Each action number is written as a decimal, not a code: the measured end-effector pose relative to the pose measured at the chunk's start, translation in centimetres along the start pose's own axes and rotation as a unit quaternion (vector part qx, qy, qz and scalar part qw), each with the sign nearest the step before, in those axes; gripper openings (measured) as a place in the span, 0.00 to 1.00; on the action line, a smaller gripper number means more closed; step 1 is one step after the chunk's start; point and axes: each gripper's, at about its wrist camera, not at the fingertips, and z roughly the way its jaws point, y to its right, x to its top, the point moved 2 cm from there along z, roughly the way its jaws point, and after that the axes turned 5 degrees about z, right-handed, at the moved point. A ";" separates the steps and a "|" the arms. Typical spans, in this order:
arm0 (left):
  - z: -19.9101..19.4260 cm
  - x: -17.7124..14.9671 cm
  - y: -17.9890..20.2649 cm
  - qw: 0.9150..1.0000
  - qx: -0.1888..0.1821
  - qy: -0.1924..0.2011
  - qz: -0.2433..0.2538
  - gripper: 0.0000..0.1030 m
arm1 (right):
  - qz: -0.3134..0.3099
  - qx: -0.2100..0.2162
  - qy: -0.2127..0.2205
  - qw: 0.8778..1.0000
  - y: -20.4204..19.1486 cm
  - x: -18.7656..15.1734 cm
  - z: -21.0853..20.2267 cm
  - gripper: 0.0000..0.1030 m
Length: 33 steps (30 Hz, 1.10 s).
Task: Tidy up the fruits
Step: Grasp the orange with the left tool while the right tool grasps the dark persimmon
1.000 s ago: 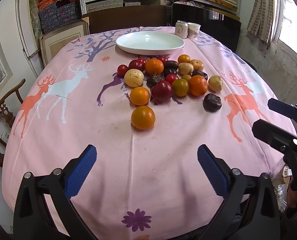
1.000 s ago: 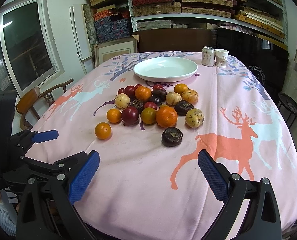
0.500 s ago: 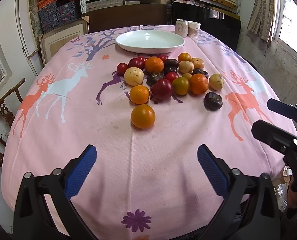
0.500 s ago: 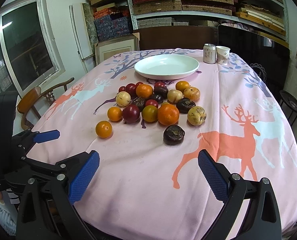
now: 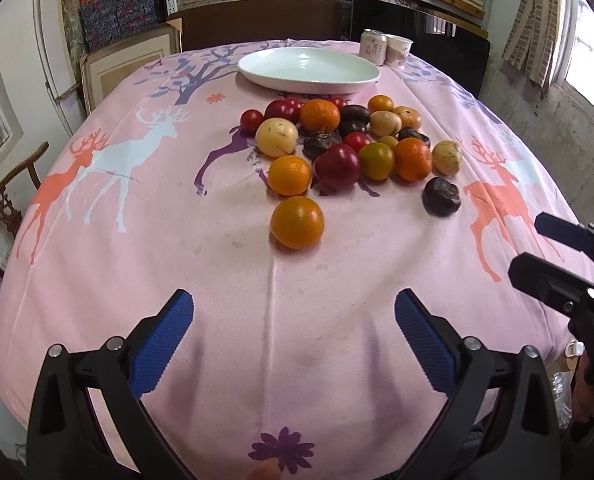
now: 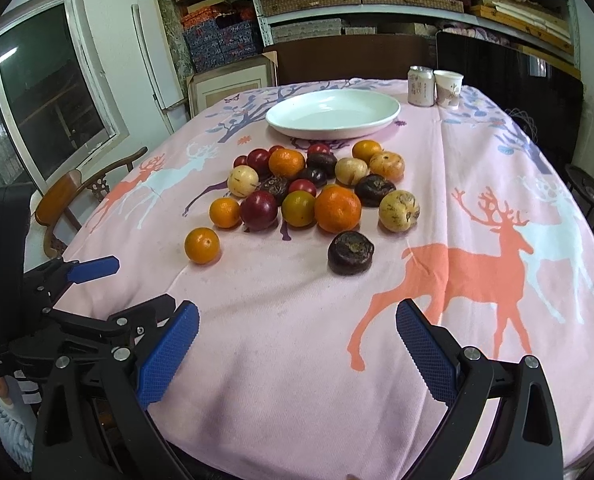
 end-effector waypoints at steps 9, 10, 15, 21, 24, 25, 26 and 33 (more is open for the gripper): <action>3.8 1.1 -2.2 0.999 -0.016 -0.027 -0.014 0.96 | 0.072 0.032 -0.034 0.996 4.0 -0.2 3.9 0.97; 4.4 1.6 -2.2 0.999 -0.018 -0.032 -0.010 0.96 | 0.082 0.029 -0.032 0.996 4.6 0.0 4.3 0.97; 7.2 3.5 -1.7 0.999 -0.016 -0.050 -0.006 0.96 | 0.091 0.058 -0.053 0.993 5.1 0.9 6.0 0.97; 8.9 4.4 -1.0 0.998 0.003 -0.060 0.020 0.96 | 0.045 0.014 -0.051 0.998 4.4 2.4 7.3 0.97; 9.0 4.4 -1.0 0.998 0.001 -0.049 0.031 0.96 | 0.032 0.004 -0.046 0.998 4.3 3.3 7.9 0.96; 9.1 4.4 -1.0 0.998 -0.001 -0.044 0.040 0.96 | 0.022 -0.006 -0.042 0.999 4.2 3.7 8.2 0.91; 9.0 4.3 -1.1 0.998 -0.004 -0.040 0.045 0.96 | 0.015 -0.014 -0.039 0.999 4.2 3.8 8.2 0.88; 8.8 4.2 -1.1 0.998 -0.004 -0.033 0.051 0.96 | -0.030 -0.031 -0.056 0.998 3.7 3.6 9.5 0.57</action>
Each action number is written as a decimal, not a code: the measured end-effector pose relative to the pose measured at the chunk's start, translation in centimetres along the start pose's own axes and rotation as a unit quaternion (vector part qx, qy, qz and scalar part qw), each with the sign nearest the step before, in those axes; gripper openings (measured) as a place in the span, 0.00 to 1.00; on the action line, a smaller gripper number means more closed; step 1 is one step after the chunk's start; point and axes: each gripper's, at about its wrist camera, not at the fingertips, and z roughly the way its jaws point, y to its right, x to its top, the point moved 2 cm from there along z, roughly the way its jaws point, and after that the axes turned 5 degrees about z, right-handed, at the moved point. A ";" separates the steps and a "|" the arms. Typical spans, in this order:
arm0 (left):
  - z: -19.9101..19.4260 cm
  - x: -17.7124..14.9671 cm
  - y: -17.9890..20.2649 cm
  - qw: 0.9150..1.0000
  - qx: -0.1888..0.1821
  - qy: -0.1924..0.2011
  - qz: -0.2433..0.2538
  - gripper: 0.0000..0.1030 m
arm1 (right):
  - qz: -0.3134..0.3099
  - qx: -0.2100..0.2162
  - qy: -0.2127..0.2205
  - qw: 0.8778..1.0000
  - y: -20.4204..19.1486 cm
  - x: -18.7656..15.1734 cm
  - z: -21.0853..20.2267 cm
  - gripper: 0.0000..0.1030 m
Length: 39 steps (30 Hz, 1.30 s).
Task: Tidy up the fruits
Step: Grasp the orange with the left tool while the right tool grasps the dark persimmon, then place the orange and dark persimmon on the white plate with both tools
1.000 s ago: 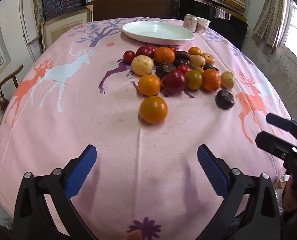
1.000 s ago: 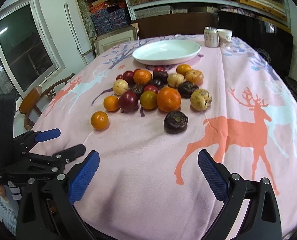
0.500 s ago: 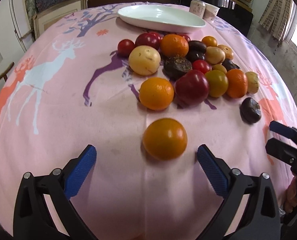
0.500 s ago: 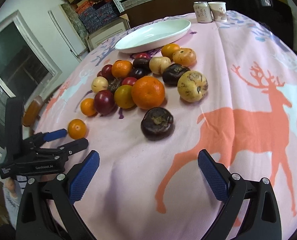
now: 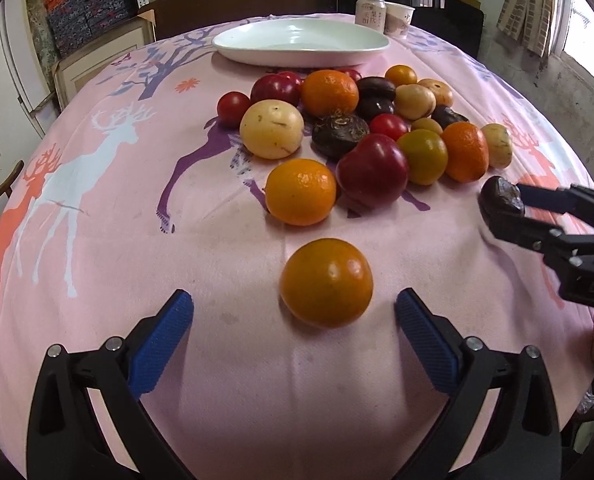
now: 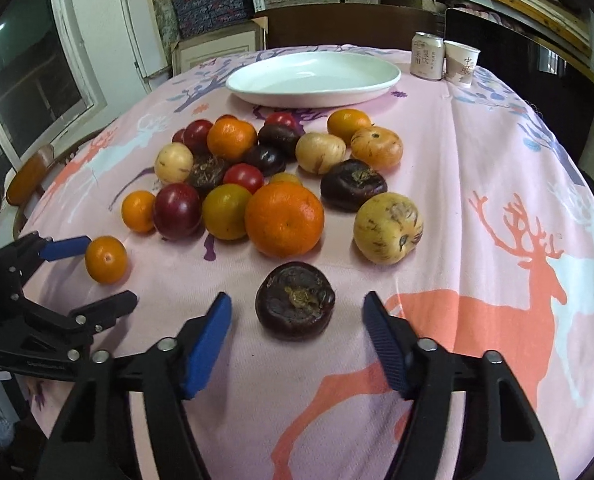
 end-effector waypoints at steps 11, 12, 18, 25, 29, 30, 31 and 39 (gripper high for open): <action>-0.9 0.3 1.2 0.998 -0.045 0.033 0.029 0.52 | -0.026 -0.018 0.012 0.999 -0.7 -0.3 0.1 0.39; -1.0 0.3 1.1 0.998 -0.049 0.036 0.026 0.49 | -0.027 -0.016 0.012 0.999 -0.8 -0.3 0.1 0.39; -1.3 0.0 0.1 0.996 -0.078 0.045 -0.002 0.38 | -0.027 -0.003 0.021 0.999 -0.9 -0.5 -0.3 0.39; -3.3 1.6 -0.1 0.992 -0.103 0.072 -0.004 0.37 | -0.001 0.034 0.024 0.999 -0.1 0.1 -1.1 0.39; -4.2 6.5 -1.4 0.991 -0.085 0.103 -0.003 0.37 | 0.006 0.046 0.062 0.997 0.6 3.7 -3.6 0.39; -4.0 7.9 -1.7 0.991 -0.083 0.108 -0.004 0.37 | 0.005 0.042 0.072 0.997 0.7 4.9 -3.9 0.39; -3.7 9.2 -2.1 0.990 -0.083 0.111 -0.006 0.37 | 0.004 0.036 0.082 0.996 0.9 6.2 -4.1 0.39; 3.3 20.8 -5.2 0.991 -0.080 0.102 -0.037 0.38 | 0.043 0.022 0.083 0.995 3.5 18.9 3.3 0.39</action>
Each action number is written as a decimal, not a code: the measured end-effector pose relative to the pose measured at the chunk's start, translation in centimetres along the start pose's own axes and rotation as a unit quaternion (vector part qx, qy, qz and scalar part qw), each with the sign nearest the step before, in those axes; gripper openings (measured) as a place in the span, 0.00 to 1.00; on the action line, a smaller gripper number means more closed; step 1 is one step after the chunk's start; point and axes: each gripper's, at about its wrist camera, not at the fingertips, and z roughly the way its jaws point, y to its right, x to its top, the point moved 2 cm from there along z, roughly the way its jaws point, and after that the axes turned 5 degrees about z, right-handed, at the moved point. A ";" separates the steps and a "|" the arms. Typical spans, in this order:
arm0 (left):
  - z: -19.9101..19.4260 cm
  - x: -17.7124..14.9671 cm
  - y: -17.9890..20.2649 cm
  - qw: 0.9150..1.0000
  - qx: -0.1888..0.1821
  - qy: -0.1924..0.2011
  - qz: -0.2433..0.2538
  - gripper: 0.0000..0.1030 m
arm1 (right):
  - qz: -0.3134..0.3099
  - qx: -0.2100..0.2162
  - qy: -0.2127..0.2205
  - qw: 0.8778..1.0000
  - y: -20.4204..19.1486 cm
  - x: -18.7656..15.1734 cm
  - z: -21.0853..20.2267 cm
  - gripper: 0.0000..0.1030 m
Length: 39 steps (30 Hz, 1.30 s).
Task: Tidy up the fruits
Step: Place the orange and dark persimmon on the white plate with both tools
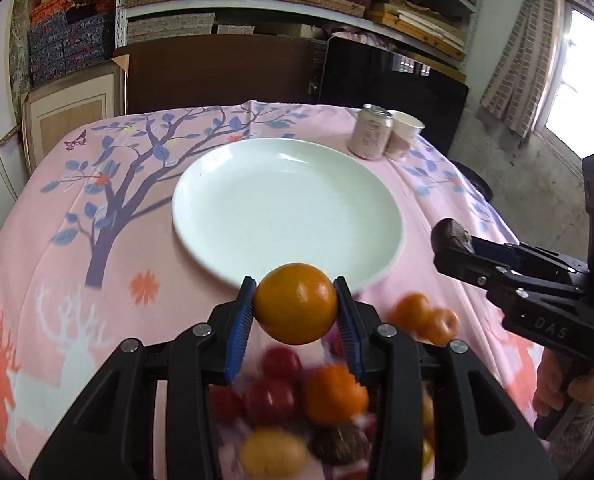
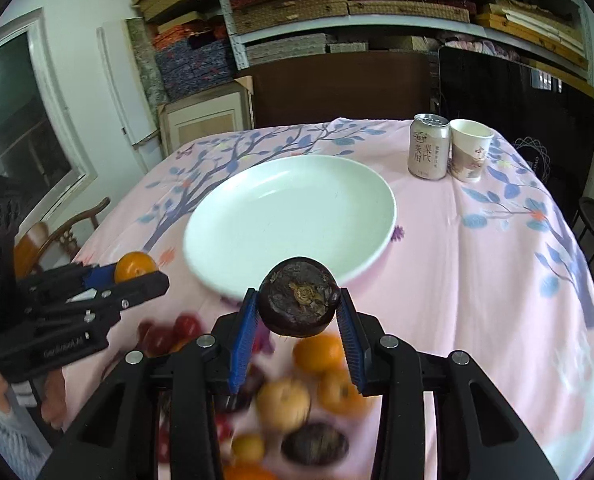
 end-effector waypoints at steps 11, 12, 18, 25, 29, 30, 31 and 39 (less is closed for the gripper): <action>6.7 2.0 -3.6 0.998 -0.017 -0.026 -0.053 0.74 | 0.032 0.000 -0.008 0.999 2.4 3.1 6.1 0.54; 6.7 1.9 -3.6 0.998 -0.020 -0.026 -0.053 0.74 | 0.036 0.002 -0.005 0.999 2.5 3.0 5.8 0.56; 3.6 0.5 -3.5 0.999 0.032 -0.008 -0.038 0.85 | 0.081 0.065 0.051 0.993 3.0 2.7 1.9 0.82; -5.0 -6.0 -4.2 0.995 0.077 0.049 -0.048 0.96 | 0.025 0.049 0.126 0.990 3.2 -2.7 -5.3 0.97; -7.1 -10.9 -4.3 0.994 0.063 0.056 -0.075 0.96 | 0.045 0.045 0.142 0.988 4.4 -6.7 -8.4 0.97; -7.4 -12.2 -3.8 0.994 0.059 0.052 -0.074 0.96 | 0.051 0.048 0.138 0.988 4.8 -7.5 -8.7 0.97; -7.5 -13.1 -3.4 0.995 0.056 0.047 -0.071 0.96 | 0.056 0.050 0.134 0.988 5.0 -8.5 -8.8 0.97; -8.9 -16.6 2.2 0.997 0.069 0.032 0.026 0.96 | 0.050 0.042 0.102 0.993 4.5 -11.9 -9.0 0.97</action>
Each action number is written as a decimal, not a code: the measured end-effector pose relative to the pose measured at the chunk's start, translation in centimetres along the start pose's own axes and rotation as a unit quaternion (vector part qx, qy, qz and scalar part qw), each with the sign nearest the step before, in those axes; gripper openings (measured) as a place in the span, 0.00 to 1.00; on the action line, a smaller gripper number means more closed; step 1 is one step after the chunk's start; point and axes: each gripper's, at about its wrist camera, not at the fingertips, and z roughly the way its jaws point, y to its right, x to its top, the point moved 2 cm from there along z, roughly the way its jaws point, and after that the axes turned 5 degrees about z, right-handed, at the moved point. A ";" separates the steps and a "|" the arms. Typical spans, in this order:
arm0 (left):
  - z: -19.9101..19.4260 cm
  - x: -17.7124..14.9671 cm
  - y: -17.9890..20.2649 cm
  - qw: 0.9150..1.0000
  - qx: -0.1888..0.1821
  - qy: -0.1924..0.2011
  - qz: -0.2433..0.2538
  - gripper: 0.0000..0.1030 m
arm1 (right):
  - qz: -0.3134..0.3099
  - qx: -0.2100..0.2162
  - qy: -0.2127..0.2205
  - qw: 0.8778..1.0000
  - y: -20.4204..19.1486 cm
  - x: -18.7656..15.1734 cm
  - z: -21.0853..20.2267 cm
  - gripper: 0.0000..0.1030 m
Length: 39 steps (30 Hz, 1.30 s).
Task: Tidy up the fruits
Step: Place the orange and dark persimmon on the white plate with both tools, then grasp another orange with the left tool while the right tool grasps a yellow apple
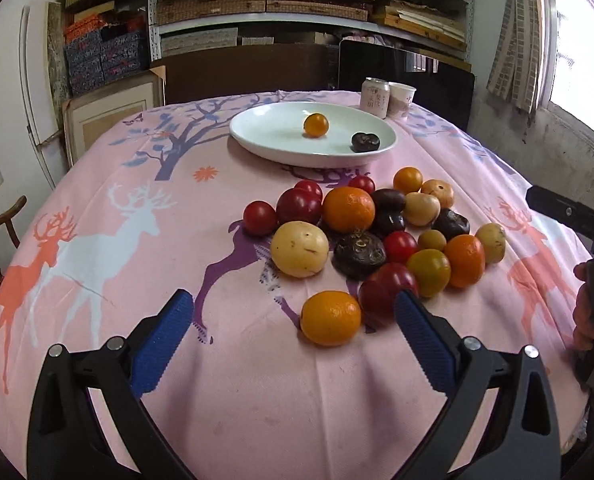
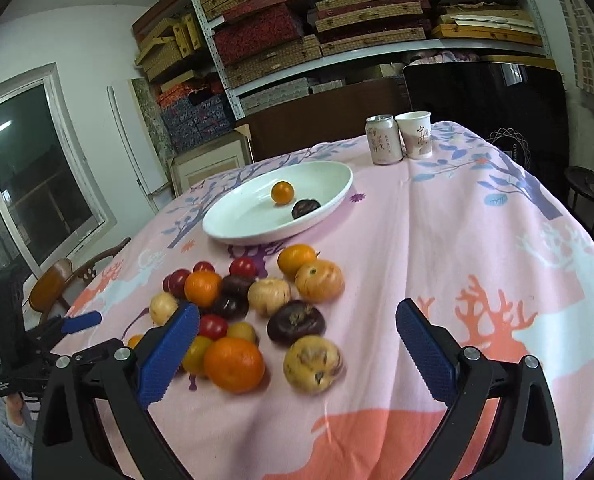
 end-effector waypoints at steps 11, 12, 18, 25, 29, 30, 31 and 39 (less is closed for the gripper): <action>3.2 -0.6 -1.6 0.996 -0.010 -0.083 -0.044 0.96 | 0.041 -0.003 -0.013 0.999 1.6 -1.0 0.1 0.97; 3.6 -0.6 -1.2 0.995 -0.016 -0.091 -0.038 0.96 | 0.040 -0.003 -0.014 0.999 1.6 -1.0 0.2 0.97; 5.1 -0.6 0.0 0.992 -0.020 -0.127 -0.021 0.96 | 0.046 -0.004 -0.016 0.999 1.7 -1.1 0.3 0.97; 5.5 -0.6 0.9 0.990 0.005 -0.142 0.007 0.96 | 0.060 -0.008 -0.022 0.998 2.3 -1.2 0.5 0.97; 5.2 -0.7 1.0 0.990 0.005 -0.138 0.013 0.96 | 0.065 -0.007 -0.024 0.998 2.5 -1.2 0.5 0.97; 4.8 -0.7 1.2 0.991 0.001 -0.131 0.019 0.96 | 0.065 -0.007 -0.025 0.998 2.5 -1.3 0.5 0.97; 4.4 -0.6 1.4 0.992 -0.004 -0.121 0.024 0.96 | 0.065 -0.006 -0.026 0.998 2.5 -1.3 0.5 0.97; 3.0 -0.9 2.9 0.993 -0.050 -0.097 0.052 0.40 | 0.066 -0.003 -0.035 0.997 2.5 -1.4 0.7 0.97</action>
